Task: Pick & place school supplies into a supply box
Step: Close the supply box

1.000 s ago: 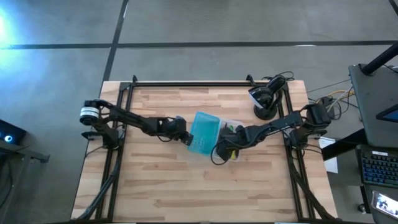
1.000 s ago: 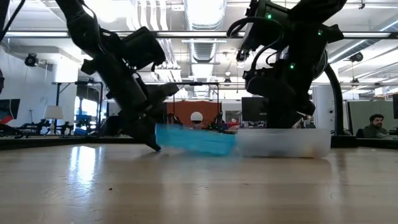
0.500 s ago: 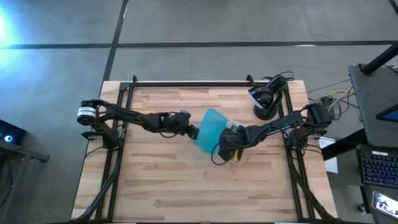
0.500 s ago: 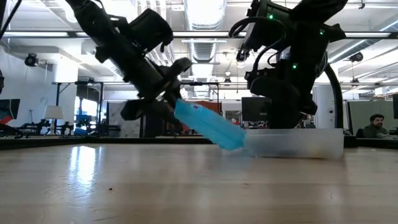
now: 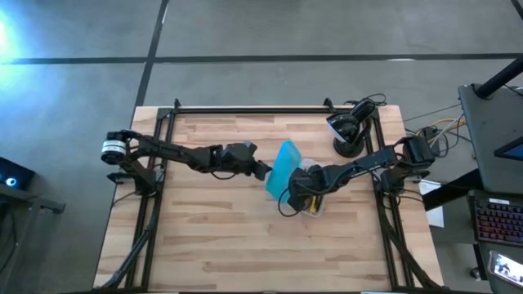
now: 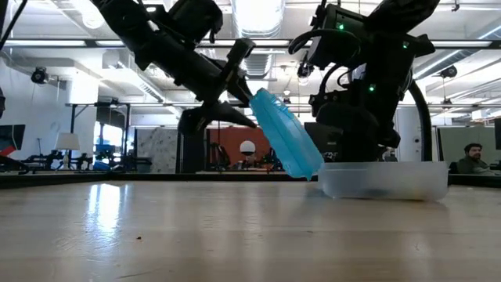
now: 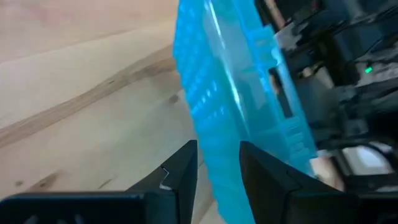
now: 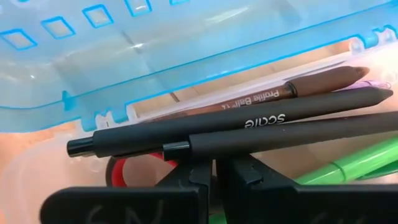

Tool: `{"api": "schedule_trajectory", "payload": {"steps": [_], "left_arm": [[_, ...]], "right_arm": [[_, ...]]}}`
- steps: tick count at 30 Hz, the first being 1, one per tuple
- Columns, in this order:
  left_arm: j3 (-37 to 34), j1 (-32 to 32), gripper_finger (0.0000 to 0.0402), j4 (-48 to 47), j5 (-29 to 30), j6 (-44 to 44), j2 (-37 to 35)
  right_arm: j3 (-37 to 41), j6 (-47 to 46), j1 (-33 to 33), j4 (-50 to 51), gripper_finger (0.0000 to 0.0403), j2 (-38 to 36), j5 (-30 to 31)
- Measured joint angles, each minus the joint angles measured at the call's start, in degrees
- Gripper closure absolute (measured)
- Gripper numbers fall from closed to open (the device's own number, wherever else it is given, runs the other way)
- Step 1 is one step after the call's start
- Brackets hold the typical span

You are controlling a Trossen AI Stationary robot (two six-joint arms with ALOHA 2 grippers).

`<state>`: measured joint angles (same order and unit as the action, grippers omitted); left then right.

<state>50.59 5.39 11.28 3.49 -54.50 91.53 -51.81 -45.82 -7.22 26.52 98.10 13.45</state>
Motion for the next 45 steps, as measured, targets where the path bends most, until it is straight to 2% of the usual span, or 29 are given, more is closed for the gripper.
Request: {"api": "schedule_trajectory", "payload": {"steps": [10, 23, 31, 35, 45], "left_arm": [[0.0, 0.0, 0.0298, 4.9, -2.6, -1.6, 0.0], [0.2, 0.0, 0.0298, 6.8, -6.0, -3.5, 2.1], [0.0, 0.2, 0.0298, 13.1, -7.9, -7.8, 2.7], [-0.1, 0.2, 0.0298, 16.8, -11.0, -9.1, 2.8], [-0.3, 0.2, 0.0298, 16.8, -11.7, -9.7, 2.9]], "right_arm": [[0.0, 2.1, 0.0, 0.1, 0.0390, 0.0, 0.2], [-0.1, 2.5, 0.0, 1.1, 0.0390, -0.2, 0.2], [-0.1, 2.5, 0.0, 1.0, 0.0390, -0.2, 1.9], [-0.1, 2.5, 0.0, 1.0, 0.0390, -0.2, 2.3], [-0.1, 2.5, 0.0, 1.1, 0.0390, -0.2, 2.9]]}}
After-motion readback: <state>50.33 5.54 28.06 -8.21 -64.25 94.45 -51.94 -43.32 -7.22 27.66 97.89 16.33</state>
